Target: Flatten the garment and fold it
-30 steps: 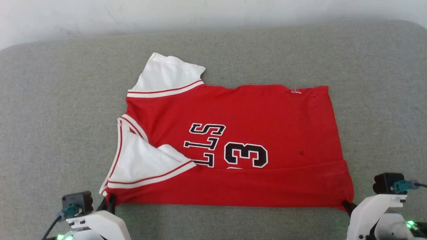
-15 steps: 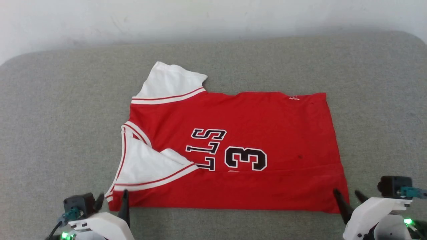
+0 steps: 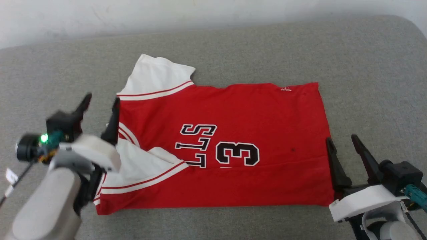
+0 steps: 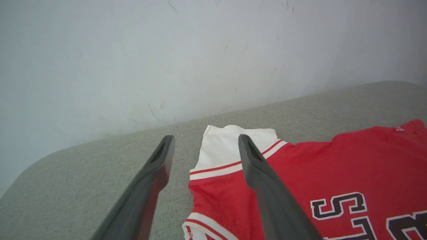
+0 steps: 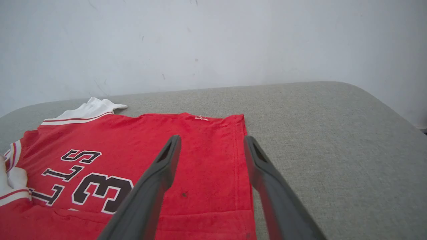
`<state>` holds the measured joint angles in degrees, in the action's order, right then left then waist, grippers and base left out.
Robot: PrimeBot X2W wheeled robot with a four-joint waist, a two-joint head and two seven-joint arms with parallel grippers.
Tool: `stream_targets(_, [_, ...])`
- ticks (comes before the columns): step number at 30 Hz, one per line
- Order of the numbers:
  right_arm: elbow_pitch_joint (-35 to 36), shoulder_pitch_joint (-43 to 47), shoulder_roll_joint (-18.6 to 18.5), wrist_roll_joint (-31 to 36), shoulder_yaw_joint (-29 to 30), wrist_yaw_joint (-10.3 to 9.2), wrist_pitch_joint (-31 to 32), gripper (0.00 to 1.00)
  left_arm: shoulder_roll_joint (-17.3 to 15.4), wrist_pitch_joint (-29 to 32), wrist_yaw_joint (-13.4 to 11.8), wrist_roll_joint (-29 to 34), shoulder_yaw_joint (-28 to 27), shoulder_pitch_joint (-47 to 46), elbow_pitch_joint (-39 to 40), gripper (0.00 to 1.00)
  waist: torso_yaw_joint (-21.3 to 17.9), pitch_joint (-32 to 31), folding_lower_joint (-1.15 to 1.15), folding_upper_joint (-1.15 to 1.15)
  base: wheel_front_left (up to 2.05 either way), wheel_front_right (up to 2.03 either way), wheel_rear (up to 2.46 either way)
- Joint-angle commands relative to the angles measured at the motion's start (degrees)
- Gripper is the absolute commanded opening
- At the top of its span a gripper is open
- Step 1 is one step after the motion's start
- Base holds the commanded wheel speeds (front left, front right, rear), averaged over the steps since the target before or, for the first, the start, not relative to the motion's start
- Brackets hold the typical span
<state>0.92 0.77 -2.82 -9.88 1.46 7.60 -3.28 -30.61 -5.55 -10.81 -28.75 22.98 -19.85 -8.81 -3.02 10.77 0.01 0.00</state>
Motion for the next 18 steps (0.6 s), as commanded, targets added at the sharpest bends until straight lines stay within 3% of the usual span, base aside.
stream_targets(1, [0.3,-1.4,-0.1,0.4,-0.3,-0.11,-1.5,1.00,-0.2,0.3,0.9,0.3,0.1,-3.1,-1.2,1.00,-1.9,2.4,-0.01,0.00,0.00,0.00,0.00])
stream_targets(6, [0.2,-4.1,-0.1,1.0,-1.9,-0.11,-5.4,1.00,-0.5,3.8,5.1,-1.1,-0.1,-13.5,-6.5,1.00,-4.8,6.4,-0.01,0.00,0.00,0.00,0.00])
stream_targets(11, [0.5,-6.5,-0.1,0.9,-3.2,-0.11,-7.6,1.00,-0.6,12.5,9.2,-4.9,-0.5,-23.5,-12.7,1.00,-7.5,11.0,-0.01,0.00,0.00,0.00,0.00])
stream_targets(15, [0.8,-8.8,-0.1,0.1,-4.1,-0.11,-8.6,1.00,-1.7,21.3,9.9,-7.1,-1.0,-31.0,-16.6,1.00,-9.7,14.7,-0.01,0.00,0.00,0.00,0.00])
stream_targets(18, [0.6,-10.2,-0.1,-0.6,-4.9,-0.11,-9.2,1.00,-2.6,27.2,9.1,-7.9,-1.3,-35.3,-18.5,1.00,-10.9,17.0,-0.01,0.00,0.00,0.00,0.00])
